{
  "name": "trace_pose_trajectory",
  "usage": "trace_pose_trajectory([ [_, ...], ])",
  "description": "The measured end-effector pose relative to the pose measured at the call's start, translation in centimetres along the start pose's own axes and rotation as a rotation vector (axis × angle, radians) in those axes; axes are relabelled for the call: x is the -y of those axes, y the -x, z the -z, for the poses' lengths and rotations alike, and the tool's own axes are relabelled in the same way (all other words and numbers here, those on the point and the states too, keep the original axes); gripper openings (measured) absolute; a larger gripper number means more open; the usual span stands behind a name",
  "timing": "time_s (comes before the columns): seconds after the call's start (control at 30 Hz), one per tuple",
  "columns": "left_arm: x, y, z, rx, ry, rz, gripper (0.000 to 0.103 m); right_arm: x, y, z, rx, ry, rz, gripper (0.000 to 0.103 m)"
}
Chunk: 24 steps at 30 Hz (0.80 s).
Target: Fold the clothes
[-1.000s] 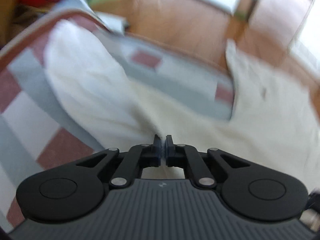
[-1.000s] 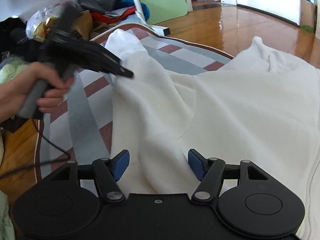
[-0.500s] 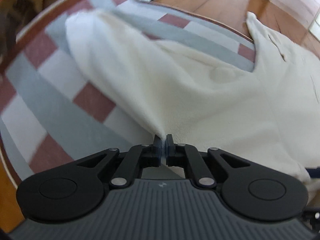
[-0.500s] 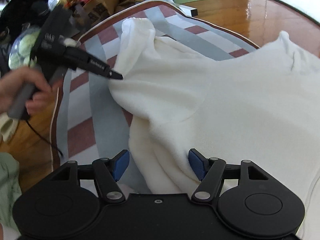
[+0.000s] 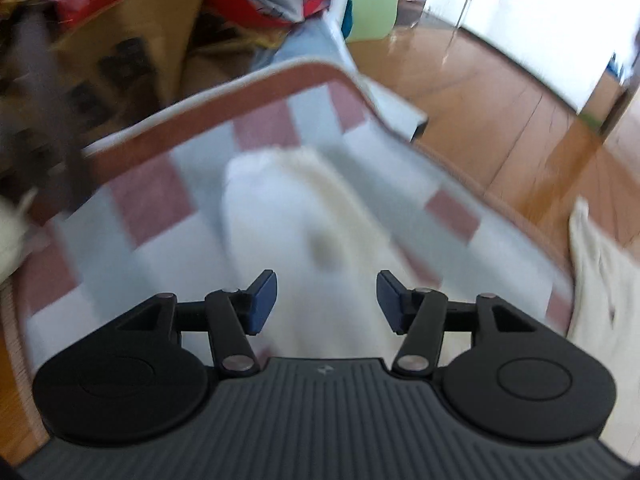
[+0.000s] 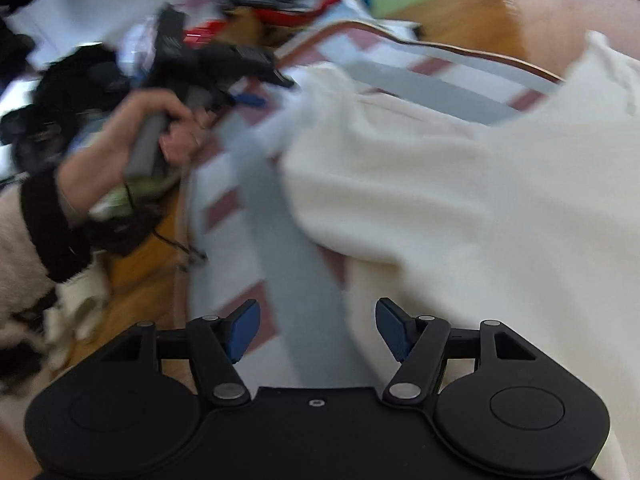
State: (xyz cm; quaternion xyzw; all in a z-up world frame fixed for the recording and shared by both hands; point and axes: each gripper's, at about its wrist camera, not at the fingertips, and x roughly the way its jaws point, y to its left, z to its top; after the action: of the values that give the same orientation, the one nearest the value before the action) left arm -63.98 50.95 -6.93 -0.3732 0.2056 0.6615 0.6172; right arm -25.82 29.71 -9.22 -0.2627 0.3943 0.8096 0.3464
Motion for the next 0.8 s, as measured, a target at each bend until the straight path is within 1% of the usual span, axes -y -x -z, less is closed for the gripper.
trace_pose_trajectory([
  [0.03, 0.3, -1.1, -0.6, -0.001, -0.028, -0.021, 0.061, -0.1, -0.1, 0.0, -0.003, 0.003, 0.02, 0.07],
  [0.07, 0.7, -2.2, -1.1, -0.003, -0.059, -0.046, 0.068, -0.2, -0.2, 0.0, -0.006, 0.013, 0.042, 0.07],
  [0.13, 0.7, -4.5, -1.6, -0.045, -0.097, -0.088, 0.068, -0.7, -0.4, 0.0, -0.018, 0.041, 0.095, 0.07],
  [0.17, 0.7, -5.6, -1.7, -0.067, -0.115, -0.109, 0.062, -0.9, -0.6, 0.0, -0.028, 0.054, 0.113, 0.07],
  [0.2, 0.7, -6.7, -1.9, -0.089, -0.133, -0.131, 0.053, -1.0, -0.8, 0.1, -0.038, 0.066, 0.132, 0.07],
  [0.23, 0.6, -7.2, -1.9, -0.101, -0.152, -0.128, 0.014, -1.2, -1.1, 0.2, -0.047, 0.078, 0.149, 0.07],
  [0.27, 0.6, -7.6, -1.8, -0.111, -0.171, -0.121, 0.005, -1.5, -1.5, 0.3, -0.055, 0.088, 0.167, 0.07],
  [0.3, 0.6, -7.6, -1.8, -0.111, -0.189, -0.126, 0.005, -1.7, -1.9, 0.5, -0.062, 0.099, 0.184, 0.07],
  [0.33, 0.4, -7.0, -2.0, -0.092, -0.189, -0.129, 0.005, -1.7, -2.2, 0.5, -0.067, 0.104, 0.201, 0.07],
  [0.37, 0.1, -5.8, -2.4, -0.049, -0.179, -0.124, 0.005, -1.6, -2.5, 0.5, -0.069, 0.107, 0.218, 0.064],
  [0.4, -0.6, -4.3, -3.1, 0.019, -0.157, -0.116, 0.004, -1.6, -2.7, 0.5, -0.072, 0.11, 0.235, 0.054],
  [0.43, -1.3, -2.7, -3.8, 0.089, -0.134, -0.107, 0.004, -1.5, -3.0, 0.5, -0.075, 0.113, 0.251, 0.036],
  [0.47, -2.2, -1.8, -4.5, 0.115, -0.102, -0.096, 0.004, -1.4, -3.3, 0.6, -0.078, 0.115, 0.268, 0.019],
  [0.5, -3.1, -1.0, -5.1, 0.136, -0.069, -0.084, 0.004, -1.3, -3.3, 0.4, -0.084, 0.115, 0.258, 0.009],
  [0.53, -4.0, -0.9, -5.4, 0.119, -0.023, -0.057, 0.004, -1.3, -2.9, 0.2, -0.092, 0.114, 0.216, 0.007],
  [0.57, -4.8, -1.0, -5.7, 0.098, 0.024, -0.029, 0.004, -1.2, -2.4, 0.1, -0.099, 0.113, 0.164, 0.007],
  [0.6, -4.9, -1.7, -5.4, 0.064, 0.027, -0.038, 0.004, -1.3, -1.7, 0.0, -0.112, 0.122, 0.1, 0.007],
  [0.63, -5.0, -2.6, -5.0, 0.029, 0.024, -0.052, 0.005, -1.4, -1.3, -0.1, -0.133, 0.141, 0.054, 0.007],
  [0.67, -5.1, -3.4, -4.7, -0.007, 0.02, -0.067, 0.006, -1.5, -1.2, -0.2, -0.178, 0.166, 0.027, 0.007],
  [0.7, -4.8, -4.5, -4.0, -0.043, -0.008, -0.105, 0.007, -1.5, -1.4, -0.1, -0.246, 0.191, 0.005, 0.002],
  [0.77, -4.5, -6.3, -2.7, -0.103, -0.052, -0.136, 0.01, -1.3, -2.1, 0.4, -0.346, 0.206, -0.043, 0.002],
  [0.8, -4.5, -6.6, -2.2, -0.116, -0.058, -0.142, 0.013, -1.5, -2.4, 0.9, -0.36, 0.227, -0.049, 0.002],
])
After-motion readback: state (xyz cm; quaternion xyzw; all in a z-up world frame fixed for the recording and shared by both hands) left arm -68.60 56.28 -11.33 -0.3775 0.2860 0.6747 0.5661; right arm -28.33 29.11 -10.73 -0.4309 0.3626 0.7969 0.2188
